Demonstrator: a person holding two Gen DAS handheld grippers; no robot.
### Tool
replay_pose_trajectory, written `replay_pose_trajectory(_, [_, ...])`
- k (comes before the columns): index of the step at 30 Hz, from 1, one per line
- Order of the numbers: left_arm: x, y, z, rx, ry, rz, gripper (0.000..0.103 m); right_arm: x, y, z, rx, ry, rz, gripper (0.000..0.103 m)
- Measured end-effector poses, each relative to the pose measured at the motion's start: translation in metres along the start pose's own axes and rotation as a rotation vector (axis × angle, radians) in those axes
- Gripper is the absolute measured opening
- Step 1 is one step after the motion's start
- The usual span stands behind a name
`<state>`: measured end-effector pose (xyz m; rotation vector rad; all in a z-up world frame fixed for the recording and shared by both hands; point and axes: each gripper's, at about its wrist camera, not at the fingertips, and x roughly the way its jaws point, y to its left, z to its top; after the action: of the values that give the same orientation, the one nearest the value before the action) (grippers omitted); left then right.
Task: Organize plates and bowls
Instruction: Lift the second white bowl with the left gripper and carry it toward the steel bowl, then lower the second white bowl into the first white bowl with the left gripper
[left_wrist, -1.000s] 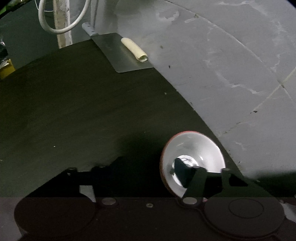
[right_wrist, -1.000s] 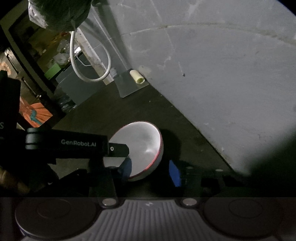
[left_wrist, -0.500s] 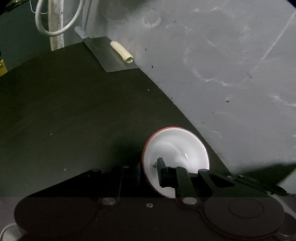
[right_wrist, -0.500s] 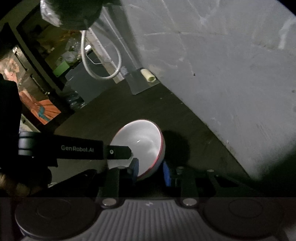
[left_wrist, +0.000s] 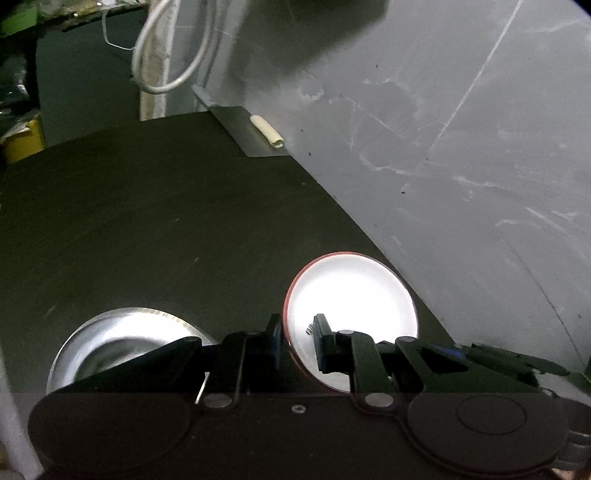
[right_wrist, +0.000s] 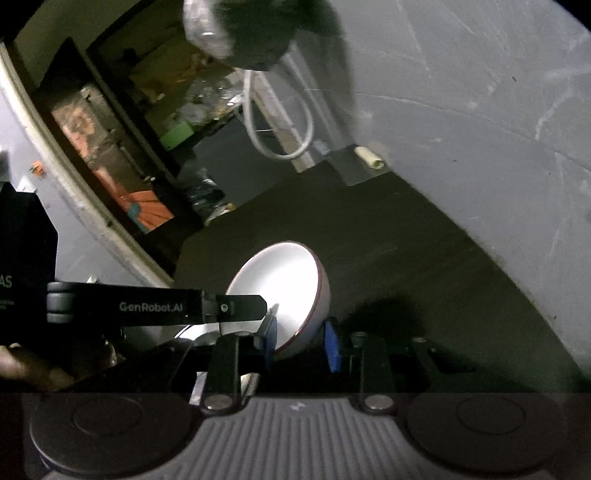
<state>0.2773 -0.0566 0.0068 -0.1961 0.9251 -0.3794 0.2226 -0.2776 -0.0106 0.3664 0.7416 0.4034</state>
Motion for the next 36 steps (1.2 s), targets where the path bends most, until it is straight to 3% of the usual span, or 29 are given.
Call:
replay_pose_trajectory(14, [-0.093, 0.019, -0.088, -0.072, -0.053, 0.016, 0.019, -0.062, 0.07, -0.066, -0.118, 0.066, 0.082, 0.032])
replay_pose_trajectory(29, [-0.124, 0.025, -0.139, -0.115, -0.055, 0.019, 0.019, -0.084, 0.101, -0.101, -0.194, 0.127, 0.102, 0.032])
replay_pose_trajectory(36, [-0.129, 0.029, -0.162, -0.139, -0.044, 0.04, 0.019, -0.078, 0.108, -0.117, -0.221, 0.204, 0.107, 0.032])
